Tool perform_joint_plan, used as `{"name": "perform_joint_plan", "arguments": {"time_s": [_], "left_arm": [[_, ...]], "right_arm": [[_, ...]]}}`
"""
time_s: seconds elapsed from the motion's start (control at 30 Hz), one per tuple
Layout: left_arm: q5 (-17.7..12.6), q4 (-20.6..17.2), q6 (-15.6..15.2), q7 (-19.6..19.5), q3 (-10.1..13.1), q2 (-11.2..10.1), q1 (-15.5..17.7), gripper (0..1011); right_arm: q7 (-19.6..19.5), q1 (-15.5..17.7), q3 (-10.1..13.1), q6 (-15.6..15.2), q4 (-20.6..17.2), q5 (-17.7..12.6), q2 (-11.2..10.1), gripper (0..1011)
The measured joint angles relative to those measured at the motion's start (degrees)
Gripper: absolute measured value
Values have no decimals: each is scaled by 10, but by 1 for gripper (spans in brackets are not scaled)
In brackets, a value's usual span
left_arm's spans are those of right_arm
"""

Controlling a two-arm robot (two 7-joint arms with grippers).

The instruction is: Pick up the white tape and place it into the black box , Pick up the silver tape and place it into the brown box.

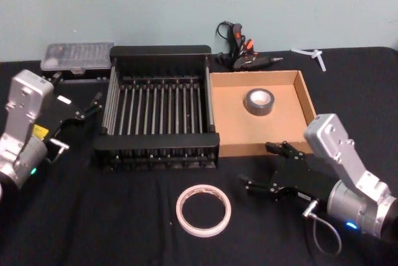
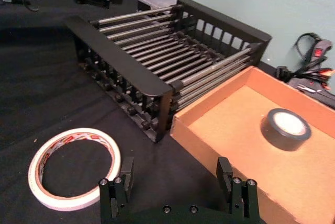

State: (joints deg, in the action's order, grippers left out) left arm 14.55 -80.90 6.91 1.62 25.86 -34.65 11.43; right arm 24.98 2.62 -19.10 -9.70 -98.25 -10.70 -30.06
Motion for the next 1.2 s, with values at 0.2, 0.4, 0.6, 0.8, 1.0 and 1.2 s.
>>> {"name": "perform_joint_plan", "arguments": {"time_s": [0.2, 0.4, 0.6, 0.8, 1.0, 1.2], "left_arm": [[0, 0, 0, 0, 0, 0, 0, 1001], [0, 0, 0, 0, 0, 0, 0, 1001], [0, 0, 0, 0, 0, 0, 0, 1001], [0, 0, 0, 0, 0, 0, 0, 1001], [0, 0, 0, 0, 0, 0, 0, 1001], [0, 0, 0, 0, 0, 0, 0, 1001]], "right_arm": [[2, -10, -20, 0, 6, 9, 3, 1002], [19, -24, -43, 7, 13, 18, 1, 1002], [30, -40, -61, 10, 24, 24, 2, 1002], [34, -55, -77, 8, 36, 31, 8, 1002], [35, -71, -90, 1, 53, 36, 18, 1002], [33, -83, -98, -10, 69, 40, 28, 1002]]}}
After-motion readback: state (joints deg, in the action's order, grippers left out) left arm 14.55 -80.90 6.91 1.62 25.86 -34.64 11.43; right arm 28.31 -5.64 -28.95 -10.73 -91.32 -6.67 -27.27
